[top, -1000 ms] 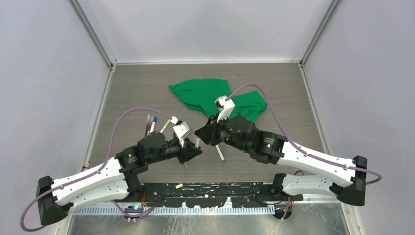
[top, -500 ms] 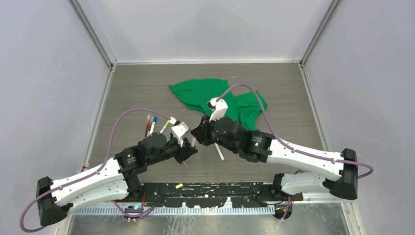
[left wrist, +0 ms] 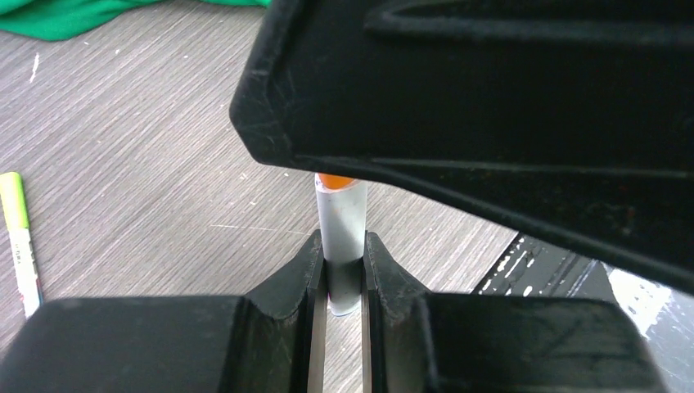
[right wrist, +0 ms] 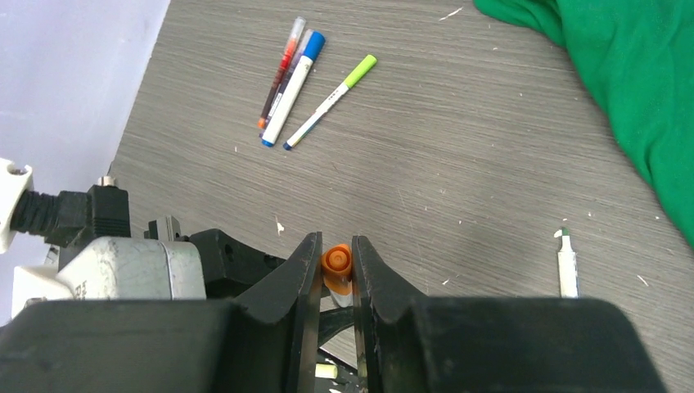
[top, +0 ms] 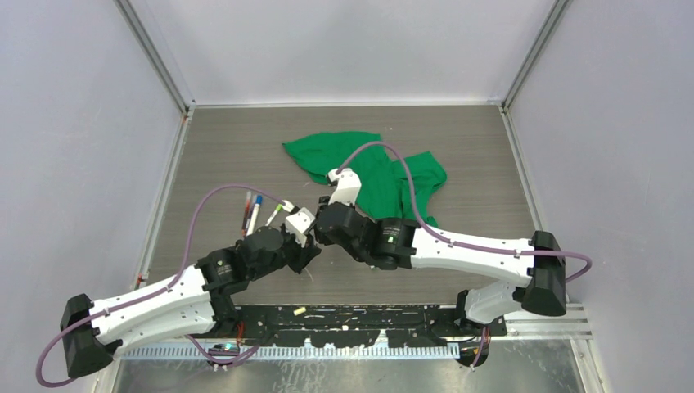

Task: Insert the pens into the pen caps
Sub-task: Press the pen cap onto the pen.

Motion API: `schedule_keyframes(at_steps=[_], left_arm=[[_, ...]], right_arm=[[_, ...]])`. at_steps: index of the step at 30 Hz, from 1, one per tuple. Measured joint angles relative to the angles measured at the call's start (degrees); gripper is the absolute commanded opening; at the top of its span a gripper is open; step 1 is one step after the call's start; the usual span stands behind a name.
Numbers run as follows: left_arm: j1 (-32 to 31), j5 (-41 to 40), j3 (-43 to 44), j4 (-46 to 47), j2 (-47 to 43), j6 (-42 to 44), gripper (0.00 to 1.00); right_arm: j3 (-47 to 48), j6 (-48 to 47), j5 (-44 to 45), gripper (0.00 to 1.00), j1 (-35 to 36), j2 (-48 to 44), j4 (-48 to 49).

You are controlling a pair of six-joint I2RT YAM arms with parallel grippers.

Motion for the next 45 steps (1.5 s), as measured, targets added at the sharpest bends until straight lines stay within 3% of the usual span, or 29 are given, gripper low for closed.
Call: schedule_keyframes(at_steps=[25,45], left_arm=[[0.9,-6.4,-2.5,3.7,4.4,-0.1,0.00],[1.5,-6.4,-4.3,3.3,10.2,0.4,0.00]], right_arm=[[2.1,15.5,3.4,0.00,-1.8,6.4,-4.5],[-9.6,18.3,2.3,0.00,-2.9,8.5,8.3]])
